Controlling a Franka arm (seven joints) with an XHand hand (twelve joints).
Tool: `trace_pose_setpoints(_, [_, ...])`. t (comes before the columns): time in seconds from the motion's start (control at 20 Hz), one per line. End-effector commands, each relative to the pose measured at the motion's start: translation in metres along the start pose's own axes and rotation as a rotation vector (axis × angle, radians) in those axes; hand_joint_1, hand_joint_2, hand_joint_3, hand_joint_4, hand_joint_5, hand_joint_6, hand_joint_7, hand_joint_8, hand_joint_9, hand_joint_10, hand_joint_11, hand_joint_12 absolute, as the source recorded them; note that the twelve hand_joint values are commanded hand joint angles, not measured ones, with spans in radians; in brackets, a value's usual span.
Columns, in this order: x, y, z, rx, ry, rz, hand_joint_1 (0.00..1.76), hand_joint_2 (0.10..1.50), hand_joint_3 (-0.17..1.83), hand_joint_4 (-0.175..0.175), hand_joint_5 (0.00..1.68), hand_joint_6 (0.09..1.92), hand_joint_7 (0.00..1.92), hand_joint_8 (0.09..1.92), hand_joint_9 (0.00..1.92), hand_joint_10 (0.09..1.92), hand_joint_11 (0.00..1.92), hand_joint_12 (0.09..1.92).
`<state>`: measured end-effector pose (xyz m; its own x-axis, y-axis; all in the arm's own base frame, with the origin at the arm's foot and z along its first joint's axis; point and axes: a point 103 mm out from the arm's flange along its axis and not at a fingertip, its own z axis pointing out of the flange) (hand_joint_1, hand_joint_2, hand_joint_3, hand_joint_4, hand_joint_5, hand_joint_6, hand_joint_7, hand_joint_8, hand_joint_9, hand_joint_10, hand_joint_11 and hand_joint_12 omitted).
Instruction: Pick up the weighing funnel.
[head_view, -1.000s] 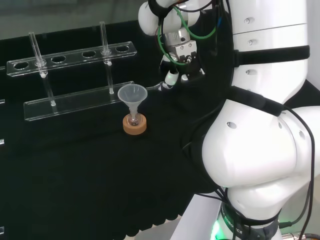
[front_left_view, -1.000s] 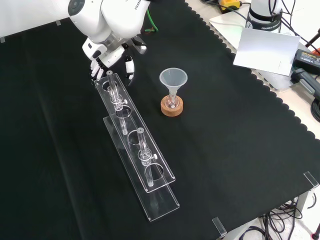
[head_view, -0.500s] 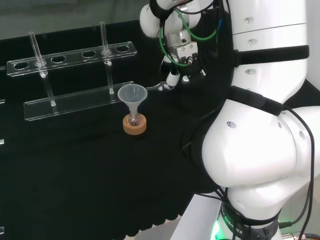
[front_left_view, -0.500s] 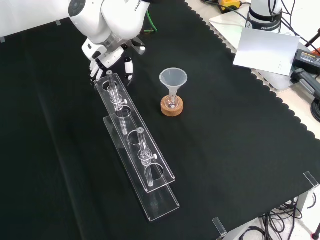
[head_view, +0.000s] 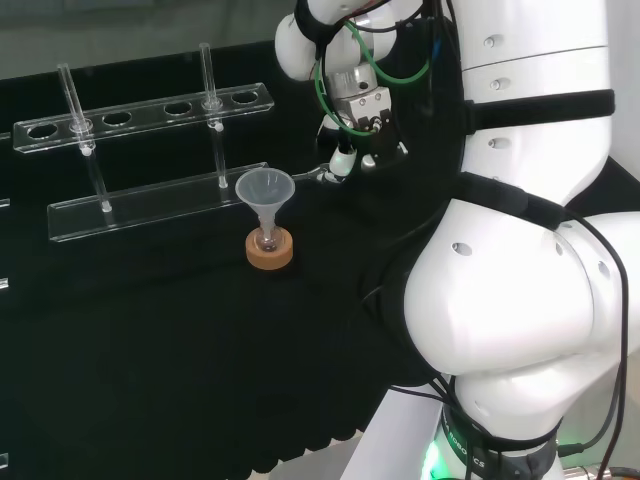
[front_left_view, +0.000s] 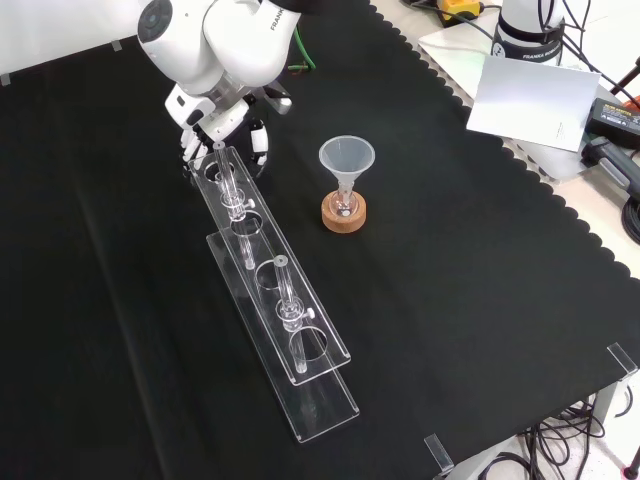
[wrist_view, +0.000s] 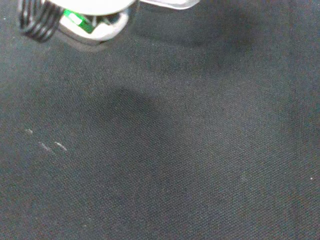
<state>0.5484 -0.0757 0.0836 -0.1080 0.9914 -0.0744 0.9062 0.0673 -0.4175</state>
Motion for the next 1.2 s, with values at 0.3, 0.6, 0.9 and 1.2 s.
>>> trace_pose_setpoints(0.3, [0.0,0.002,0.002,0.004,-0.009,-0.007,0.93,0.58,0.55,-0.018,0.59,0.09,0.33,0.67,0.64,0.56,0.54,1.3])
trace_pose_setpoints(0.6, [0.001,0.004,0.002,0.012,-0.013,-0.007,0.93,0.58,0.55,-0.015,0.59,0.09,0.33,0.67,0.64,0.56,0.54,1.3])
trace_pose_setpoints(0.9, [0.005,0.01,0.005,0.01,-0.021,0.001,0.93,0.58,0.56,-0.012,0.6,0.09,0.33,0.67,0.64,0.56,0.54,1.3])
trace_pose_setpoints(1.2, [0.007,0.013,0.007,0.011,-0.028,-0.003,0.92,0.58,0.56,-0.011,0.6,0.1,0.33,0.67,0.64,0.55,0.54,1.3])
